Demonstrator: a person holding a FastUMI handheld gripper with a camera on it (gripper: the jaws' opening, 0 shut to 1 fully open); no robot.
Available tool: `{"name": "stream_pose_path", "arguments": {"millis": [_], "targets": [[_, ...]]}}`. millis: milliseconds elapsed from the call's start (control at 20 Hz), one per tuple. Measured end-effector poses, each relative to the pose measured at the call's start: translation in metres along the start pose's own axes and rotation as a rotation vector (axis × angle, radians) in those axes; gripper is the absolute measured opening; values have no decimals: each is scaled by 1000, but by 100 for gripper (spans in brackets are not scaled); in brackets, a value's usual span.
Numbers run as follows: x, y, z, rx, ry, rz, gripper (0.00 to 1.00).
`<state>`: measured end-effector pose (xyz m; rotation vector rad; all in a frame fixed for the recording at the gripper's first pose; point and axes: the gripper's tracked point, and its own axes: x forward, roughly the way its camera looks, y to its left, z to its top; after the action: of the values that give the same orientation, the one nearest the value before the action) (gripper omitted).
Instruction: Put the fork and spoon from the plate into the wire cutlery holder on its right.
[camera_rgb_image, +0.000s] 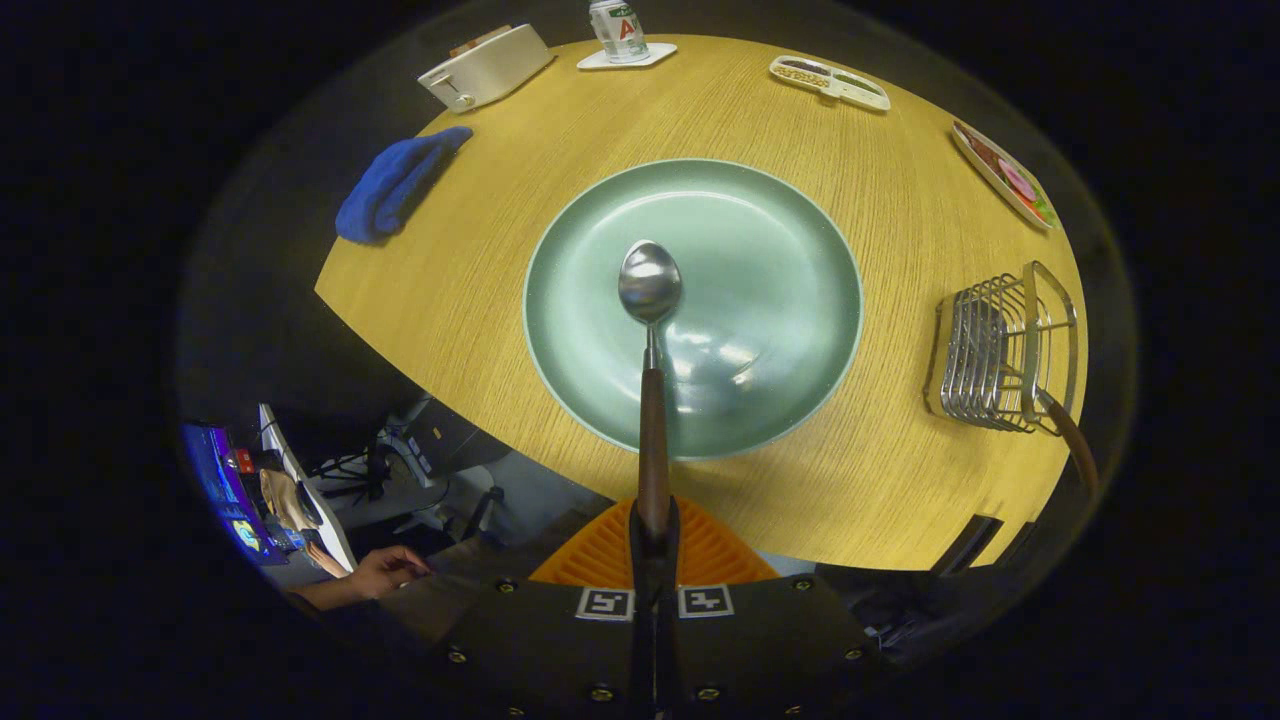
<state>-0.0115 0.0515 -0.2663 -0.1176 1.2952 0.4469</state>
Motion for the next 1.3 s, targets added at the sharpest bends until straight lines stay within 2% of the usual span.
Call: {"name": "stream_pose_path", "arguments": {"millis": [550,950,1300], "targets": [[-47,-38,-1,-29,-20,2,2],[-109,-80,-9,-29,15,-7,2],[-160,-126,-19,22,28,-23,2]]}}
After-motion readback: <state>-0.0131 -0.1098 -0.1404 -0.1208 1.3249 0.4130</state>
